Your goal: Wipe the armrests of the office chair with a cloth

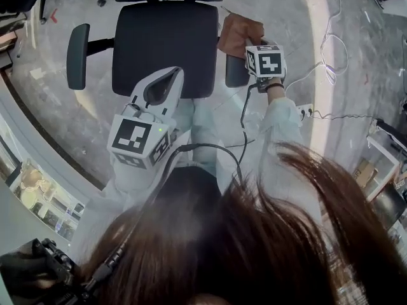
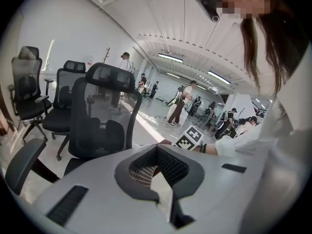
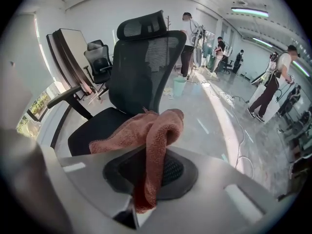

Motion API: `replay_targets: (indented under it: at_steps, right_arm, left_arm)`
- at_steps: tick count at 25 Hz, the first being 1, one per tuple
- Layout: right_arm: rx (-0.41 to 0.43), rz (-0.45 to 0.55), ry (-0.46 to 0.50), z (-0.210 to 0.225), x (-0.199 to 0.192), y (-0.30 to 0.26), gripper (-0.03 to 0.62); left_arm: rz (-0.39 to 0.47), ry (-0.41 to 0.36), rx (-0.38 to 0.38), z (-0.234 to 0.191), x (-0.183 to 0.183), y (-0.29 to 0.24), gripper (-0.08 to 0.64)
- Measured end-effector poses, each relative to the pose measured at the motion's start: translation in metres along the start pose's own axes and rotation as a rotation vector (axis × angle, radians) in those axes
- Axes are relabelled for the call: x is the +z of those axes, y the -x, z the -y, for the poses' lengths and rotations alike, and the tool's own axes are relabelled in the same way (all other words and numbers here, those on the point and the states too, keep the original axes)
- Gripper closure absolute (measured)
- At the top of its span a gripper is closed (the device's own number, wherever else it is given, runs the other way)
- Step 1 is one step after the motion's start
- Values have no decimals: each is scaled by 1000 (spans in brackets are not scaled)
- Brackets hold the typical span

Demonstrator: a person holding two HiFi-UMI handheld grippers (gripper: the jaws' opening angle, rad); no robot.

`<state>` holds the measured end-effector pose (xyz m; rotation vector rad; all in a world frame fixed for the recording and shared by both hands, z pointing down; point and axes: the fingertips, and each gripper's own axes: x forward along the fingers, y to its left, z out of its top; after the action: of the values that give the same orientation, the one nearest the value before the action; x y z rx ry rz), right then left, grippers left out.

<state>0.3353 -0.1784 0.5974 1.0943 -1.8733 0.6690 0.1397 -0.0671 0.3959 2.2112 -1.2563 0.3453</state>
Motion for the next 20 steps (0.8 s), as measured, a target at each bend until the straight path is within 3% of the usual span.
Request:
replay_targets:
  at_steps: [8,13,20]
  right_arm:
    - [-46,-31,-15,28,29,-20,554]
    - [-16,-25,-57,31,14,-7,554]
    - [88,-25,-106,-2,-30,23,554]
  left_arm:
    - [11,12,27,-11,1,7,557]
    - [5,8,11,1,4,1,557]
    - [12,-16,-25,9,6,3,557]
